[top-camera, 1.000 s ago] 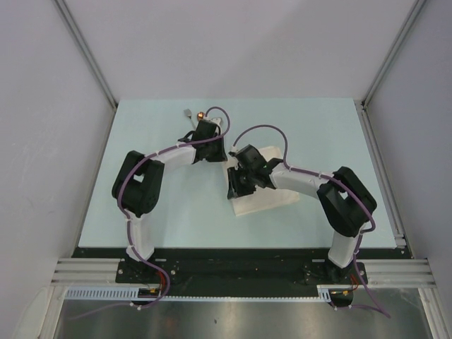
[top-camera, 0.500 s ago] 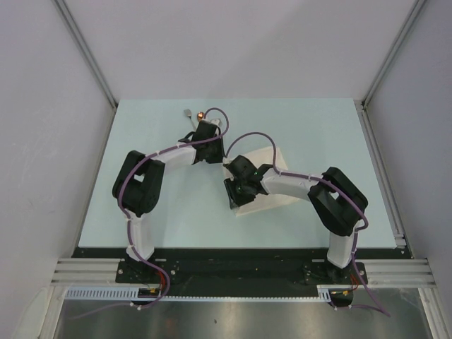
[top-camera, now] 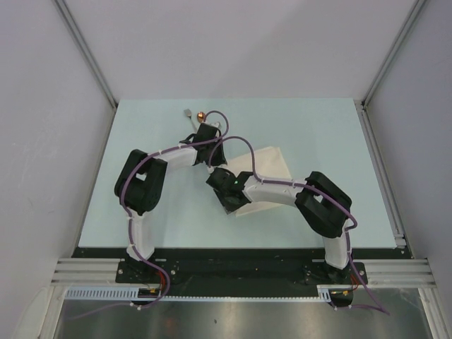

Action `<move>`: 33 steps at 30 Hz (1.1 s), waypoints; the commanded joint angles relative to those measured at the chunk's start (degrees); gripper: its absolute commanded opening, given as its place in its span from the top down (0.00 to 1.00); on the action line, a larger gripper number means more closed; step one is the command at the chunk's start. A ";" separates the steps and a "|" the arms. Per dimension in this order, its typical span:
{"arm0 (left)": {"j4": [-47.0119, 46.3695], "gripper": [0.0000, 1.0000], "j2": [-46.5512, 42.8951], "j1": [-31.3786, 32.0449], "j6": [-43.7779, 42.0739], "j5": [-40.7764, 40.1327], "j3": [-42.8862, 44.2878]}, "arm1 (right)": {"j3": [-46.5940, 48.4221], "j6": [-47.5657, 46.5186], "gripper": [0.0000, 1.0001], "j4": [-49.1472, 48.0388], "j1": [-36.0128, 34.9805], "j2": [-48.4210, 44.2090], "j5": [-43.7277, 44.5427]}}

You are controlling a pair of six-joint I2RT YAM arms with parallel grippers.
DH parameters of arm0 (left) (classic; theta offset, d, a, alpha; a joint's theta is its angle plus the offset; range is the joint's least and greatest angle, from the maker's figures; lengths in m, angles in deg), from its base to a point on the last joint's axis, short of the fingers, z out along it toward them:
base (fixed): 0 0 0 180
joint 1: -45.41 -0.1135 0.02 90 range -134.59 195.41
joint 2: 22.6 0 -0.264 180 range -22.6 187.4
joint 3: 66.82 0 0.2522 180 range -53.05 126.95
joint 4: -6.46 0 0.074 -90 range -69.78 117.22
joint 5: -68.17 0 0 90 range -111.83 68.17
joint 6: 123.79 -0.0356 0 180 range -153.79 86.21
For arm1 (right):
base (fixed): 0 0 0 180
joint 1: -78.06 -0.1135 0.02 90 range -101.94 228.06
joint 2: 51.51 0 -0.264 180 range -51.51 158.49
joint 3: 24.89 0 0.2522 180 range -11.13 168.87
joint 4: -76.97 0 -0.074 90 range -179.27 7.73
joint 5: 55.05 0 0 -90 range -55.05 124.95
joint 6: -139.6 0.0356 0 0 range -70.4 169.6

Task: Fold the napkin into a case and place the utensils inside
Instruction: Pick up the upper triangle-folded napkin from the center of the board.

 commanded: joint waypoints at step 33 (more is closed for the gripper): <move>0.64 0.32 -9.40 -0.77 14.55 3.87 -7.35 | -14.64 -0.78 1.00 -11.46 9.35 -15.95 -16.59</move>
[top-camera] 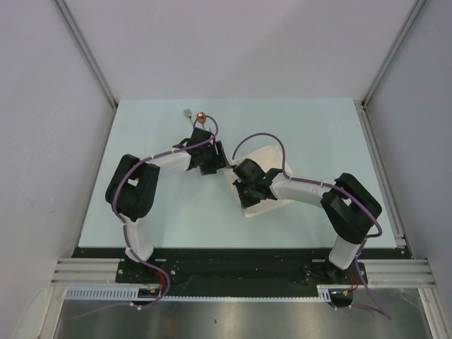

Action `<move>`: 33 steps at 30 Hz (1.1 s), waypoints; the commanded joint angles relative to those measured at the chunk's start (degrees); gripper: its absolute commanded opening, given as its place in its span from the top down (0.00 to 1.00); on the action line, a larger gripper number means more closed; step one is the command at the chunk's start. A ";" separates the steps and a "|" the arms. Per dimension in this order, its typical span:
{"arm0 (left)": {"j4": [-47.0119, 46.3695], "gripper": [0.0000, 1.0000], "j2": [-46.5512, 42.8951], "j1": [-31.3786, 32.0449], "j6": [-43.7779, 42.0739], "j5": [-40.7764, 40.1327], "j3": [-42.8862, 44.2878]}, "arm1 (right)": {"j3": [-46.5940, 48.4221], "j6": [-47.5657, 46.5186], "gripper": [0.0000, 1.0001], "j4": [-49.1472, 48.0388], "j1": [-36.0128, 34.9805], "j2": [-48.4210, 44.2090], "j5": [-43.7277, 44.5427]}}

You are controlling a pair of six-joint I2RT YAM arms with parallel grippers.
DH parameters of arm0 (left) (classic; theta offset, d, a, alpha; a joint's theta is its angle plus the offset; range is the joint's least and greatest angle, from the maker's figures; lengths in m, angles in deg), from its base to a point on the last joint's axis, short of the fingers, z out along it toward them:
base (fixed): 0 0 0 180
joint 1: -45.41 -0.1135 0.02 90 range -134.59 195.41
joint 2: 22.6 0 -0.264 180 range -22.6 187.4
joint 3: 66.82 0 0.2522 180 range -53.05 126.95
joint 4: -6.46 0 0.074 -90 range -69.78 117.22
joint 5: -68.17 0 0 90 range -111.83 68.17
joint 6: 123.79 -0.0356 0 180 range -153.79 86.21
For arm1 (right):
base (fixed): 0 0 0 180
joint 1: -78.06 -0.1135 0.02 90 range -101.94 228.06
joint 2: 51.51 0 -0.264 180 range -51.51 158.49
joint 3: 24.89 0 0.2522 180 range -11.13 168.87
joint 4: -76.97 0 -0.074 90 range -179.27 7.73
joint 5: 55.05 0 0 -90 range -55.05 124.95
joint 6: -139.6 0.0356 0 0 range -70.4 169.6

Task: Fold the napkin into a case and place the utensils inside
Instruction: Pick up the upper triangle-folded napkin from the center of the board.

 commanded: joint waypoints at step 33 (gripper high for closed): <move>5.10 0.24 -6.51 4.98 12.11 -8.77 -0.77 | -2.56 -0.56 1.00 -2.20 3.57 -8.18 -9.36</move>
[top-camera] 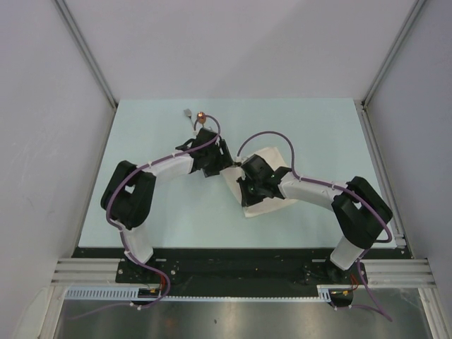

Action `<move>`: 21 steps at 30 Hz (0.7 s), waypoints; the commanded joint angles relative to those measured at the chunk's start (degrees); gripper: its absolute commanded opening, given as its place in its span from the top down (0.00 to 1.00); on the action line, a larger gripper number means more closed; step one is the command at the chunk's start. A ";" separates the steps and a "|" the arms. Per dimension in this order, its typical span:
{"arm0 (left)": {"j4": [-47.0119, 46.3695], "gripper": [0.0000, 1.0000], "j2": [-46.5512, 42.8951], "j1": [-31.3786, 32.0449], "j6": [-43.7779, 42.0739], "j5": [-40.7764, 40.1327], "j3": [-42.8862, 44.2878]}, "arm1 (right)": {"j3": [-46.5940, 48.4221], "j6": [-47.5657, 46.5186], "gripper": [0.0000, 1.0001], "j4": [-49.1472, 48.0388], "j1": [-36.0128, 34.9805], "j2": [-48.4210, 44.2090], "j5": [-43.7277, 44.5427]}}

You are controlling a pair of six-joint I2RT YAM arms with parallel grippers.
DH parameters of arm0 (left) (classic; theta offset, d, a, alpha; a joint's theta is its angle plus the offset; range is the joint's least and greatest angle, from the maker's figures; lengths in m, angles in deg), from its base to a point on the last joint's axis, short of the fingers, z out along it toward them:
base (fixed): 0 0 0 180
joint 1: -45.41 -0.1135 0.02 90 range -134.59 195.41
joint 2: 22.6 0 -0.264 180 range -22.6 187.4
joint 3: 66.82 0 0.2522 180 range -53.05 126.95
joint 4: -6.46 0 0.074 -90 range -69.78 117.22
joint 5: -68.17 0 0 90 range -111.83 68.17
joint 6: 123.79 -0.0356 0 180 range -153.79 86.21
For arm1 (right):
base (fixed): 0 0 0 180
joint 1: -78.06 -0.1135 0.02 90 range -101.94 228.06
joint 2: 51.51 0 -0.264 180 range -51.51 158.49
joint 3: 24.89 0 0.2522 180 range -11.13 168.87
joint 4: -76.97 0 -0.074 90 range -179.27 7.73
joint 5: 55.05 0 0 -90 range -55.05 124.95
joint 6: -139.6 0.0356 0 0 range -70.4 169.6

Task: Fold the napkin into a case and place the utensils inside
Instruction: Pick up the upper triangle-folded napkin from the center of the board.

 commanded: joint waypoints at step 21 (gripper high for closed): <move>-0.99 0.38 8.51 -1.32 8.39 -2.80 2.59 | -0.23 -0.37 1.00 -0.98 0.78 -3.81 -2.73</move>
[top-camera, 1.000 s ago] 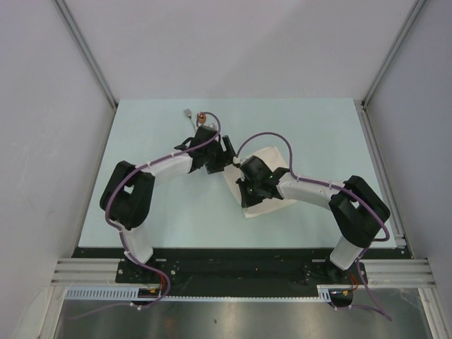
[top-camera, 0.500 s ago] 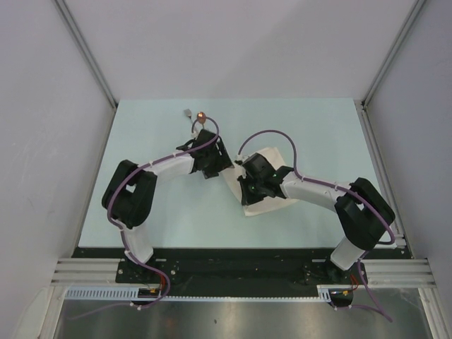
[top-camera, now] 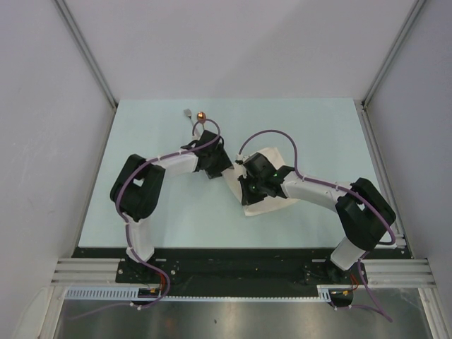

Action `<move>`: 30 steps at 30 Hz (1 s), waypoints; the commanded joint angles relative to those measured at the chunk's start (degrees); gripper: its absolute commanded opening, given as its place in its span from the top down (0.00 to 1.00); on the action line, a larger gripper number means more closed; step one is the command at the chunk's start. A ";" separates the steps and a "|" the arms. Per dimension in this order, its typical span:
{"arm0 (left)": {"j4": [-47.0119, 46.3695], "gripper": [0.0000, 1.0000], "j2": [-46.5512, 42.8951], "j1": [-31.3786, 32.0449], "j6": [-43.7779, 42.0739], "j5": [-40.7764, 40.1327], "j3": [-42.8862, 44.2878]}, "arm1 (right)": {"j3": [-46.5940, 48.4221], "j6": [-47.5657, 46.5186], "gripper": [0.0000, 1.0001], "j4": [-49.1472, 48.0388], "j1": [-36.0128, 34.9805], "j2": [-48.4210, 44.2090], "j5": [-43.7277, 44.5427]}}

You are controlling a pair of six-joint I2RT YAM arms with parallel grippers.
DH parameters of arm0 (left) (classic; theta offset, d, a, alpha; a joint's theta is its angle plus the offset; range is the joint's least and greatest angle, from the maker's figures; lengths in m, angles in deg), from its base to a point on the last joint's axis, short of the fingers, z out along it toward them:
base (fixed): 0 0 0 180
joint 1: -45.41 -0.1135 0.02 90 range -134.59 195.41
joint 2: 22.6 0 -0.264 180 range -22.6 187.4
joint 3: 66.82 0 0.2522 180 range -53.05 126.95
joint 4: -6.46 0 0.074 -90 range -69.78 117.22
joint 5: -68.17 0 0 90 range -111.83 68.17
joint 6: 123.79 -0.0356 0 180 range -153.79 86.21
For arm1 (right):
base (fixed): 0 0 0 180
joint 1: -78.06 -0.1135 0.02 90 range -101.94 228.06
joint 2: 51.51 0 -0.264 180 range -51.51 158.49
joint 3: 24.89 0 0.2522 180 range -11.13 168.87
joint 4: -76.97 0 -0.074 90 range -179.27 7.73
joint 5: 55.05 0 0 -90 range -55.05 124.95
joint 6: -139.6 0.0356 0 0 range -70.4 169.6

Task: Fold the napkin into a case and place the utensils inside
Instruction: Pick up the upper triangle-folded napkin from the center of the board, then turn over the upper triangle folded napkin at the center of the board.

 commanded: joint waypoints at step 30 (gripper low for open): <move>2.61 1.00 -39.06 -10.65 -4.77 -0.40 -11.13 | 14.02 7.20 1.00 0.11 -17.31 -3.19 -1.00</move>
